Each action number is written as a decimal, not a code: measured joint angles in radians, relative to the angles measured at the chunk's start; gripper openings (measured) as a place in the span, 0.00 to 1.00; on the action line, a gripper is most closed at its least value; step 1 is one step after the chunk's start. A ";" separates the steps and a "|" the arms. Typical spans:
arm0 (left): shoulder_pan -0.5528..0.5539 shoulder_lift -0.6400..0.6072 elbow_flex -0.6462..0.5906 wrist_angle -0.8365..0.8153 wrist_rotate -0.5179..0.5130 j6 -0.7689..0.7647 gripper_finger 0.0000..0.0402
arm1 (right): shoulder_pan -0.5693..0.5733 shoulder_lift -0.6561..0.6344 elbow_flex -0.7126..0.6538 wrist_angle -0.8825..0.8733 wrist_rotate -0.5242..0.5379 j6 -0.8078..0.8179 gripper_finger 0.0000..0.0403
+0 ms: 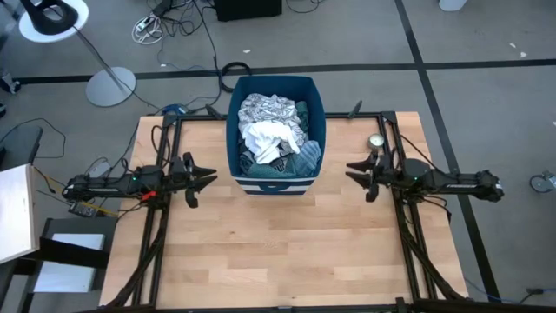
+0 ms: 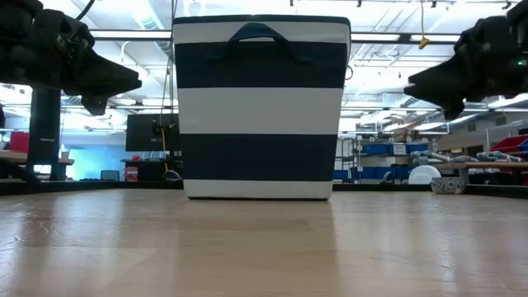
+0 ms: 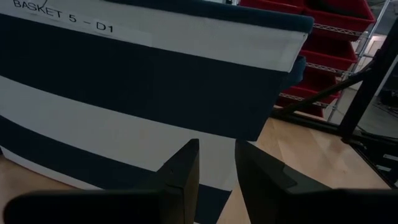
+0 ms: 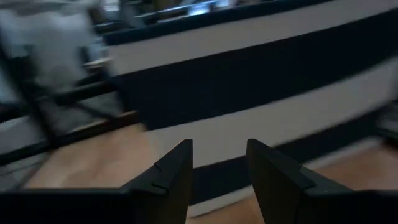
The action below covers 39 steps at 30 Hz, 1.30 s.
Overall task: Sort clothes
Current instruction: Return to Home Position
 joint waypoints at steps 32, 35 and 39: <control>0.000 0.000 0.000 0.000 0.000 0.000 0.27 | 0.000 0.006 0.011 0.020 0.370 0.000 0.38; 0.000 0.000 0.000 -0.001 0.000 0.000 0.27 | 0.000 0.006 0.011 0.020 0.370 0.000 0.38; 0.000 0.000 0.000 -0.001 0.000 0.000 0.27 | 0.000 0.006 0.011 0.020 0.370 0.000 0.38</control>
